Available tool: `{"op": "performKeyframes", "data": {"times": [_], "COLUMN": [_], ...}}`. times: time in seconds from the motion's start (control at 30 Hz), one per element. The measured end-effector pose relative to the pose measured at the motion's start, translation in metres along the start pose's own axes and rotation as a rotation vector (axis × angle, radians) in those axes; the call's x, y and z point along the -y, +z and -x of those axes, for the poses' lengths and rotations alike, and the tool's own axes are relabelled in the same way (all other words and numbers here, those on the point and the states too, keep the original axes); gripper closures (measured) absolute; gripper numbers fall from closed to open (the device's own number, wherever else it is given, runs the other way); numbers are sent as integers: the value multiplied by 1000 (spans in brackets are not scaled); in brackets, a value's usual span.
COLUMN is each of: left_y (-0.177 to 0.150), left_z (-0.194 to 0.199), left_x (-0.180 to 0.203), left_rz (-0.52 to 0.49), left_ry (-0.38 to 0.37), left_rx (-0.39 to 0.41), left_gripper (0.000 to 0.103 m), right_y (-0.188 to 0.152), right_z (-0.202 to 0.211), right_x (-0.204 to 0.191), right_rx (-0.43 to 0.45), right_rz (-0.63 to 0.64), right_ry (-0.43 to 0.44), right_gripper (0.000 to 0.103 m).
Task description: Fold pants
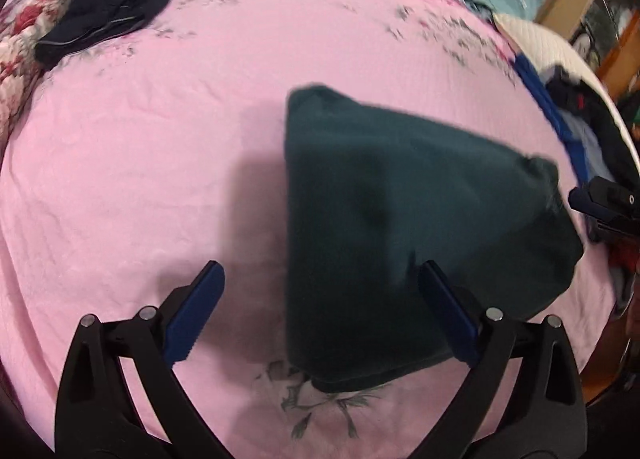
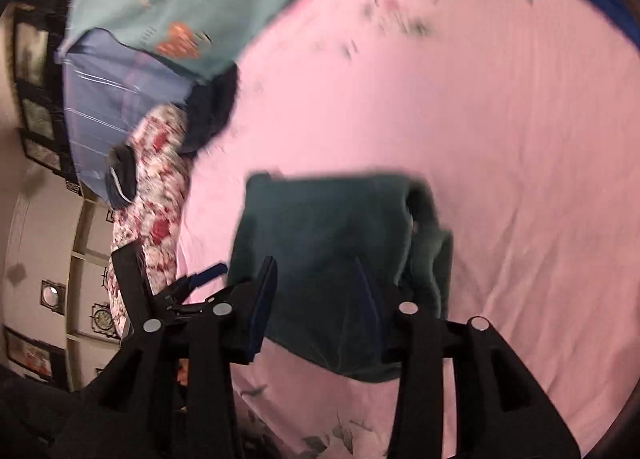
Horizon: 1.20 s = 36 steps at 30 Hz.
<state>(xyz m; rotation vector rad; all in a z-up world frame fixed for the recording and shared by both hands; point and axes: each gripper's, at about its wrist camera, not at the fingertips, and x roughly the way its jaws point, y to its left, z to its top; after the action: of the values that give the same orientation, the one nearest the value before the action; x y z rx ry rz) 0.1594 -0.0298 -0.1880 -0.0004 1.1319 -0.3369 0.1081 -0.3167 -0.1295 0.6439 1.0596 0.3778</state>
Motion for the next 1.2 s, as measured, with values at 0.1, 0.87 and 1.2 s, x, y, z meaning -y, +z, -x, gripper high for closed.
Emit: {"op": "performKeyframes", "data": {"times": [0.1, 0.87, 1.2], "left_y": [11, 9, 3], "left_z": [10, -35, -21], "left_x": [-4, 38, 22], "left_rz": [40, -4, 77], "left_ry": [-17, 144, 144], "left_rx": [6, -125, -93], "left_gripper": [4, 2, 2], "right_y": [8, 41, 47], "right_z": [10, -29, -70], "right_x": [-2, 30, 30], "right_rx": [71, -75, -218], "right_rz": [75, 201, 346], "right_ry": [-132, -206, -112], "right_gripper": [36, 34, 39]}}
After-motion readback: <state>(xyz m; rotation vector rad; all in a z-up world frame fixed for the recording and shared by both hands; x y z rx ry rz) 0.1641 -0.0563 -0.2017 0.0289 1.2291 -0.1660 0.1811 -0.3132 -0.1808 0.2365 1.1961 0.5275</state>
